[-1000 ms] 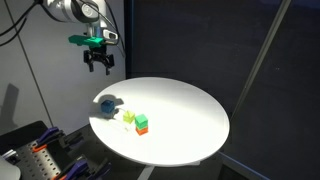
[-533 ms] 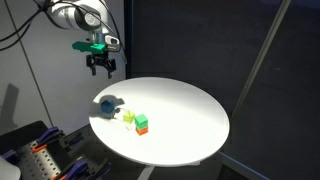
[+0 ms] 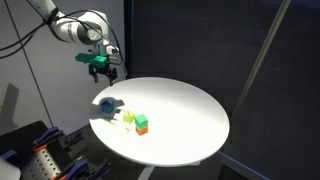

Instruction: Pick up the blue block and put it on the lime green block

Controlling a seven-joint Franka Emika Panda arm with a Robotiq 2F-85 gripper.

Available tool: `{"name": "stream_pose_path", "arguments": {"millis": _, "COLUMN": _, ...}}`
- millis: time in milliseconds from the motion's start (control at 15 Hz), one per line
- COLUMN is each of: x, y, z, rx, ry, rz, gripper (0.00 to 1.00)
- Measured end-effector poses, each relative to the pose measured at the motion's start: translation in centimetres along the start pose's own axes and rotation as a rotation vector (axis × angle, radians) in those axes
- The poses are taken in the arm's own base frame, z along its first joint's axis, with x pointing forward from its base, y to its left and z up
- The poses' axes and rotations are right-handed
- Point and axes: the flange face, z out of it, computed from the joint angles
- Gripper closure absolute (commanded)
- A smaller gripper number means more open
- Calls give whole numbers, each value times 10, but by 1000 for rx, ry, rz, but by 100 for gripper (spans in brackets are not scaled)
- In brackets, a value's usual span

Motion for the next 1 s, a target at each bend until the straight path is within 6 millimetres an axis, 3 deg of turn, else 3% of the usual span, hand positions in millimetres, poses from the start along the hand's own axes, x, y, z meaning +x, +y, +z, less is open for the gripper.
{"name": "stream_pose_path", "arguments": {"millis": 1000, "x": -12, "y": 9, "z": 57, "rx": 14, "ry": -33, "rz": 153, "gripper": 0}}
